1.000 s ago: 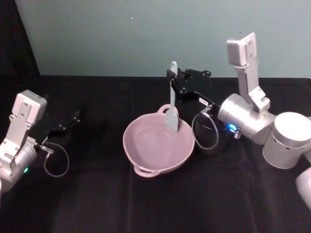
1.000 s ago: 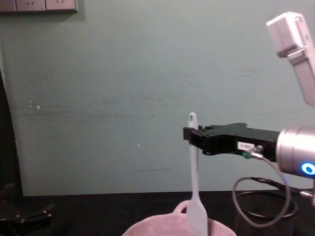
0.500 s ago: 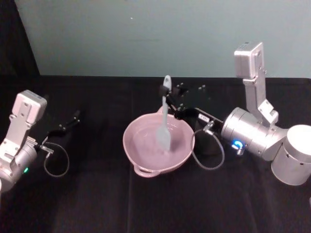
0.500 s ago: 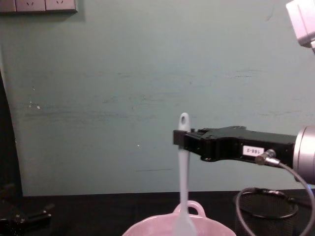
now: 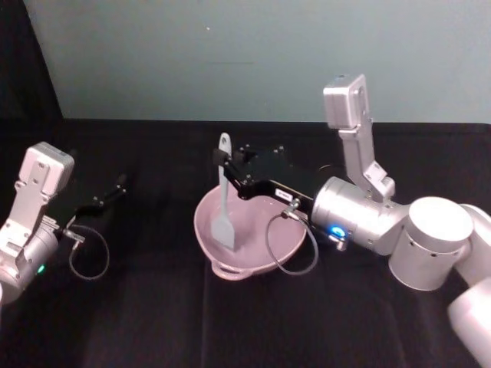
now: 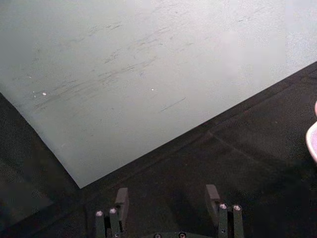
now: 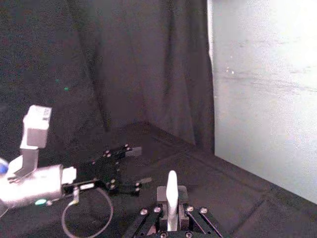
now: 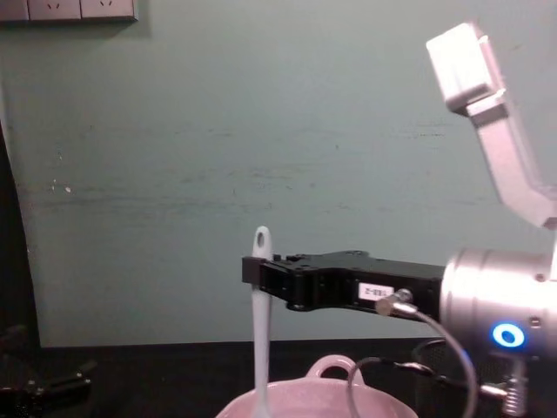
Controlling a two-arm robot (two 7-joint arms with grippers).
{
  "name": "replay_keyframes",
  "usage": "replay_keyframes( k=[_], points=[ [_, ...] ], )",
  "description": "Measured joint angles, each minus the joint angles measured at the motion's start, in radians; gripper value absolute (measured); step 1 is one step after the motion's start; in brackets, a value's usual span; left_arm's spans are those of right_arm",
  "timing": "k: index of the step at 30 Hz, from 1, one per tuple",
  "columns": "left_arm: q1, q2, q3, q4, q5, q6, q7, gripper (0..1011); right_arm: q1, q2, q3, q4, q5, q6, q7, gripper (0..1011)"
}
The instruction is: Use the one hand to pick up the spoon and stir the clear water in the bowl.
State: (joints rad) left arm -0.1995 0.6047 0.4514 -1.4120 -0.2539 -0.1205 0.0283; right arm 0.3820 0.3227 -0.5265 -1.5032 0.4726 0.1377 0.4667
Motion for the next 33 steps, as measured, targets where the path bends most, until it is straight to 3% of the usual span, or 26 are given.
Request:
replay_keyframes(
  k=[10,16,26,33],
  points=[
    [0.0,0.0,0.0,0.0,0.0,0.0,0.0,1011,0.045,-0.073,0.011,0.123,-0.031,-0.081,-0.061,126],
    [0.0,0.0,0.0,0.0,0.0,0.0,0.0,1011,0.052,-0.089,0.038,0.154,-0.056,-0.114,-0.093,126],
    [0.0,0.0,0.0,0.0,0.0,0.0,0.0,1011,0.032,-0.05,0.087,0.122,-0.1,-0.107,-0.12,126],
    [0.0,0.0,0.0,0.0,0.0,0.0,0.0,1011,-0.023,0.005,0.111,0.033,-0.114,-0.074,-0.101,126]
  ],
)
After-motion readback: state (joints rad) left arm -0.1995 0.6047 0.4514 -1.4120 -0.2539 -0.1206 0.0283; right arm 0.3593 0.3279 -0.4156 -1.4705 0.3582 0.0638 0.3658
